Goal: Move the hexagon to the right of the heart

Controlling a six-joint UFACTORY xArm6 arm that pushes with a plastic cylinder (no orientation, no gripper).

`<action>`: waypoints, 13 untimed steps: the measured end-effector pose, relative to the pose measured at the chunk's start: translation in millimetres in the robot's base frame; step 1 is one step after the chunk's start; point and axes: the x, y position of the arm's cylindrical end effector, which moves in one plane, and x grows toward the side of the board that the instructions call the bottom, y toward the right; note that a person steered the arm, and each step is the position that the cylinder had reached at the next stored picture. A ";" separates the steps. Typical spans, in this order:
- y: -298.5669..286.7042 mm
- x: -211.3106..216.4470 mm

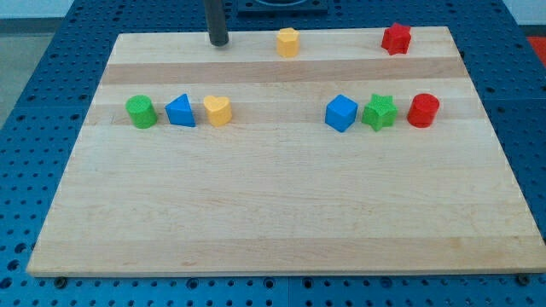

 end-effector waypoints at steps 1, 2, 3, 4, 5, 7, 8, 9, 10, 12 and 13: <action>14.3 -6.1; 39.6 -4.6; 69.1 -4.7; 97.6 -5.1; 120.5 -3.9; 137.5 -1.7; 134.4 5.5; 124.1 19.4; 104.3 34.4; 69.6 54.2; 66.5 56.8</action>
